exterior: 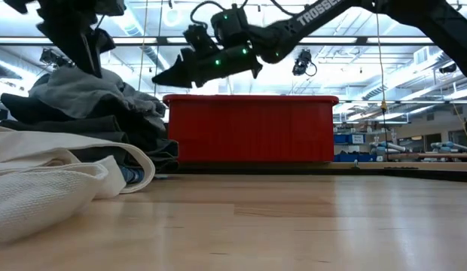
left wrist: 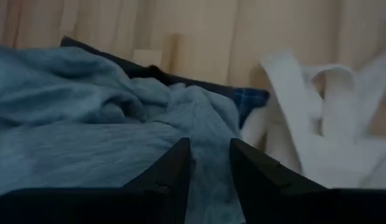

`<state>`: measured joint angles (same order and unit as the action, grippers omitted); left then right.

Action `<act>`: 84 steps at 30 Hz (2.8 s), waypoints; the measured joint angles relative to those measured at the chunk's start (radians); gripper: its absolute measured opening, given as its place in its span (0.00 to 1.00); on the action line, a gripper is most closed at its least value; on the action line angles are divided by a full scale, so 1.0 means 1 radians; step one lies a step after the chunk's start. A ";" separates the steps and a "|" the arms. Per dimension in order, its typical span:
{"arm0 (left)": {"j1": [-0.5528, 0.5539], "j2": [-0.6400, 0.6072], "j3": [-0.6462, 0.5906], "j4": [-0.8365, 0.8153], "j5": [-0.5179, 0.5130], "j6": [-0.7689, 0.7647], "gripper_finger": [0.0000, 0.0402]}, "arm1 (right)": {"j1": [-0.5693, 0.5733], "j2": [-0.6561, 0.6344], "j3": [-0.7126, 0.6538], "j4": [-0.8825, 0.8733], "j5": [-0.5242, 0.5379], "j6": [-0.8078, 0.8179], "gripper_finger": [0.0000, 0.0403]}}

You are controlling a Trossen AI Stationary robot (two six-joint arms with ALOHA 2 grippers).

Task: Fold Laundry from Bin
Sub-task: Fold the gray shirt

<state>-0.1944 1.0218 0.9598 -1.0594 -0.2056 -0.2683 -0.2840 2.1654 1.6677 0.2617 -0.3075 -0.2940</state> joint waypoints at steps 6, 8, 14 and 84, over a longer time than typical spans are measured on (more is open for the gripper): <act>-0.029 0.003 0.031 -0.043 -0.014 -0.039 0.29 | 0.013 0.009 0.174 -0.170 0.017 -0.044 0.41; -0.030 -0.001 0.031 -0.081 -0.034 -0.067 0.29 | 0.019 0.022 0.202 -0.190 -0.003 -0.046 0.40; -0.031 -0.001 0.031 -0.193 -0.054 -0.171 0.29 | 0.023 0.132 0.249 -0.186 -0.086 -0.030 0.40; -0.068 -0.001 0.031 -0.170 -0.068 -0.238 0.29 | -0.040 0.128 0.117 -0.076 0.480 -0.007 0.40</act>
<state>-0.2623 1.0210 0.9906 -1.2298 -0.2735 -0.5060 -0.3240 2.2931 1.7851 0.1858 0.1723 -0.3009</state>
